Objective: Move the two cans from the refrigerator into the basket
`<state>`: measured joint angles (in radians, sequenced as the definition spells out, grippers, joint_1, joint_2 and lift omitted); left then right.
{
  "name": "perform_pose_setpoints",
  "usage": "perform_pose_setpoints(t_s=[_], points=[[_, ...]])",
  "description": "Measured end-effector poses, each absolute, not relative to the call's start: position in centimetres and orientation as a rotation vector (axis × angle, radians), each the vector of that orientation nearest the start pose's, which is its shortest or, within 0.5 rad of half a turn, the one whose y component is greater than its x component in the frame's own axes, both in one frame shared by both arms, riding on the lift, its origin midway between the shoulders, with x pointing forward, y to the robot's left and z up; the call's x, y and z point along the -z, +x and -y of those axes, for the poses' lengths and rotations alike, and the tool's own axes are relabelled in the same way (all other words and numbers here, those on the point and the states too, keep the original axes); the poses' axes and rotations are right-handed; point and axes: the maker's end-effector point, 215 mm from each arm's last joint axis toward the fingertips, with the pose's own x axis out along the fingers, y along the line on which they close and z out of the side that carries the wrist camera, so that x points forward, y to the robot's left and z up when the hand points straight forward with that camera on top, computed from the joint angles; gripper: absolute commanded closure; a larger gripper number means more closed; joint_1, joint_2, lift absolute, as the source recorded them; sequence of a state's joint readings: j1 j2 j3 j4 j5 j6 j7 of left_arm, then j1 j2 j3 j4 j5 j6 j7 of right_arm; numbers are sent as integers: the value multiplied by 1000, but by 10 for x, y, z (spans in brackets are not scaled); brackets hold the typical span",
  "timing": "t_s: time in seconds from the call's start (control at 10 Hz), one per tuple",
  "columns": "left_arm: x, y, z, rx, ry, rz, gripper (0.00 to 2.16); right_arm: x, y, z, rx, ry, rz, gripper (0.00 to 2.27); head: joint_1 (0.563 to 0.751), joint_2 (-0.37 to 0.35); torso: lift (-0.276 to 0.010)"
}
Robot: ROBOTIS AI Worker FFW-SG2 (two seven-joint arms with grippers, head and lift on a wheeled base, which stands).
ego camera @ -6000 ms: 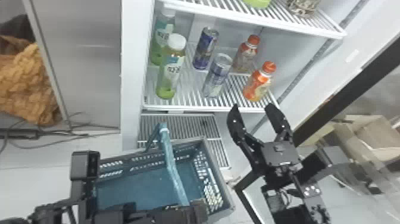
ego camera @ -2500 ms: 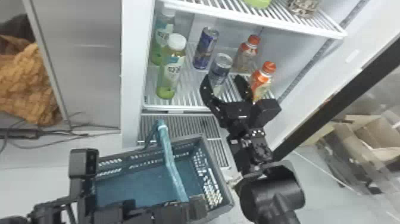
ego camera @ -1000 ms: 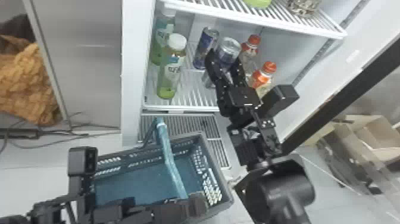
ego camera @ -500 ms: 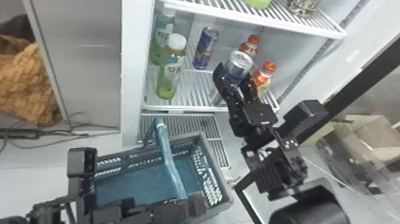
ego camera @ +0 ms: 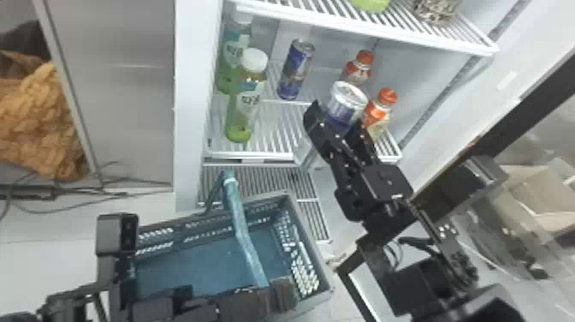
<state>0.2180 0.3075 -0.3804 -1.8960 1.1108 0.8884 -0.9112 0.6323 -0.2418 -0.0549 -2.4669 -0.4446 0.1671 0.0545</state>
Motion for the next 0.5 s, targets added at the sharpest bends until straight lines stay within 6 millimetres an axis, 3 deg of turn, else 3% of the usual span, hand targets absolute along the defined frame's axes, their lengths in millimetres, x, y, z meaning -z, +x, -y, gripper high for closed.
perform_pose_setpoints(t_s=[0.5], points=[[301,228,73,1578,-1149,-678,1162,222,364,182,-301,189,-132,794,695,-350,-276]])
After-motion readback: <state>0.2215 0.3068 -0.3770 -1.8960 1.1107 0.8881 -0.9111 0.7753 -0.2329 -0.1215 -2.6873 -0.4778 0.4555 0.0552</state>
